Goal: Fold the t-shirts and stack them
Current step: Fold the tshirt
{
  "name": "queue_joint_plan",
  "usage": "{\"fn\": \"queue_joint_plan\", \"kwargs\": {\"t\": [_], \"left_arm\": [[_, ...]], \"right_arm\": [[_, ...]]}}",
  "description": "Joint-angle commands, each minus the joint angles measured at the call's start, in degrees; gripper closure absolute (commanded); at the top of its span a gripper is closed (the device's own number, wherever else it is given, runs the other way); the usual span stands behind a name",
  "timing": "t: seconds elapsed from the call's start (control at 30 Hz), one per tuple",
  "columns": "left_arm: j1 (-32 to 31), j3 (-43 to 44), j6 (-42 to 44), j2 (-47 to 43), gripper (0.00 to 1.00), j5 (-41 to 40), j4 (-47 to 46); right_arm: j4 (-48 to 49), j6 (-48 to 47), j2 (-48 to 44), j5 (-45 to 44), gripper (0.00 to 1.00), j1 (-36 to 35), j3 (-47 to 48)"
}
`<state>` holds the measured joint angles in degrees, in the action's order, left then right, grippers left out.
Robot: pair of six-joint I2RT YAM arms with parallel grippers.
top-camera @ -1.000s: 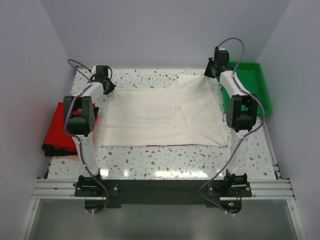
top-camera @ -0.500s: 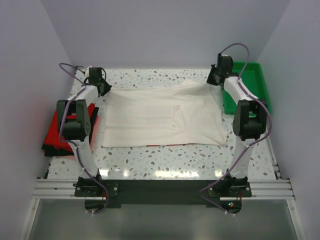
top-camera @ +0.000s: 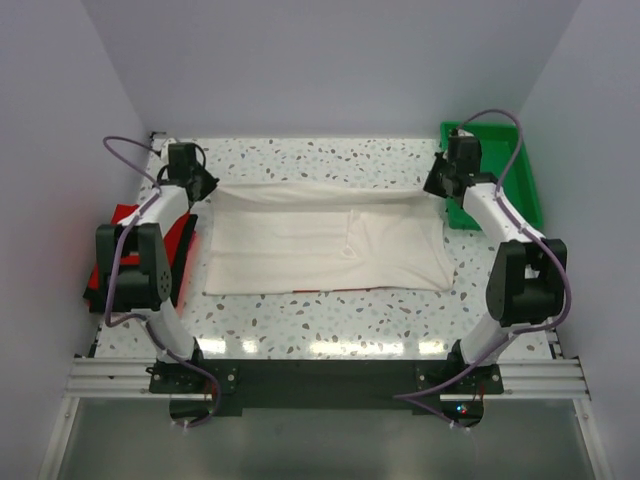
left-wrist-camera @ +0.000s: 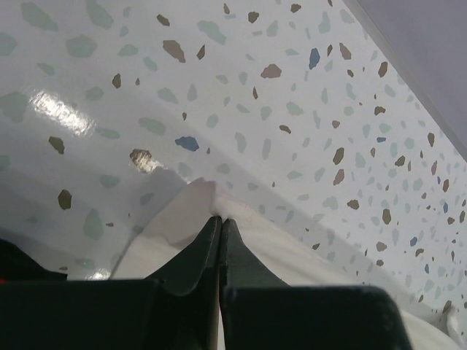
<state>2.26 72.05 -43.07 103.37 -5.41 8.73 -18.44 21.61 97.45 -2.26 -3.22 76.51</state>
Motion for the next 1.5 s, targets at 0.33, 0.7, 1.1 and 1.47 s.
{"fn": "queue_joint_plan", "kwargs": {"t": [0.33,0.7,1.1,1.47], "left_arm": [[0.73,-10.61,-3.95,-10.29,1.0,-2.85,3.31],[0.73,-15.71,-6.24,-14.86,1.0,-4.7,6.74],[0.73,-23.88,-10.1,-20.22,0.89,-6.37,7.88],[-0.5,-22.84,-7.03,-24.9,0.35,-0.31,6.82]], "right_arm": [[-0.55,4.14,-12.89,-1.6,1.0,0.5,-15.06],[-2.39,4.23,-19.4,-1.87,1.0,0.41,-21.14],[-2.65,5.55,-20.02,0.5,0.99,0.5,-28.61],[-5.56,5.11,-23.19,0.68,0.37,0.24,-24.49]]}}
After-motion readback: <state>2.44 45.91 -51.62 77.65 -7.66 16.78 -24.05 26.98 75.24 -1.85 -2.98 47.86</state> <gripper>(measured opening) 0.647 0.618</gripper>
